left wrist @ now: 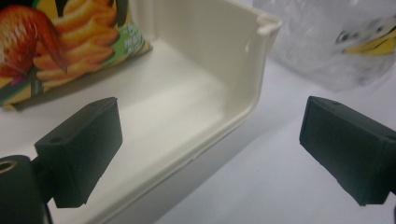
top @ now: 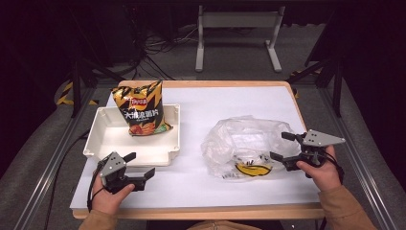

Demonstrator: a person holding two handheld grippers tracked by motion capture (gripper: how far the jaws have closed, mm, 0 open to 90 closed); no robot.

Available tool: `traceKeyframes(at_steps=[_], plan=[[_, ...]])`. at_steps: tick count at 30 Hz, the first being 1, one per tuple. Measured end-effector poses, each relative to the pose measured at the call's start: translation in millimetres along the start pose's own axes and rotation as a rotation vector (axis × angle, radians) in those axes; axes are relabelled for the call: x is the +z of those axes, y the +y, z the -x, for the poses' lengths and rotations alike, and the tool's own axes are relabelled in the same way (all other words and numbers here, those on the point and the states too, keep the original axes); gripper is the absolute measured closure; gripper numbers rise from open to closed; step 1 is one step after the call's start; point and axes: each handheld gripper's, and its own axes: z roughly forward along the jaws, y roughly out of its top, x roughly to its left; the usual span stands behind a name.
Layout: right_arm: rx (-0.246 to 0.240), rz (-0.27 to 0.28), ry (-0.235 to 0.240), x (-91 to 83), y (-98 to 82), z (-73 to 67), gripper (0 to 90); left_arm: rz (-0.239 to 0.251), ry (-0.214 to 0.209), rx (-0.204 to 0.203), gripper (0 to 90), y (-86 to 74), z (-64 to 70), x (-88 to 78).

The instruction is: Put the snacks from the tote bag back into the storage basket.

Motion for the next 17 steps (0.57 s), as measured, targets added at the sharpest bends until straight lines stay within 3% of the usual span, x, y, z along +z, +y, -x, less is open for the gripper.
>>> traceKeyframes(at_steps=[7, 17], plan=[[0.018, -0.027, -0.003, 4.8, -7.6, -0.7, 8.9, 0.022, -0.005, -0.017, 5.6, -4.6, 1.4, 4.4], [0.026, -0.019, -0.001, 10.6, -12.6, -3.5, 7.8, 0.030, 0.003, -0.029, 2.2, -5.7, 0.7, 3.8]])
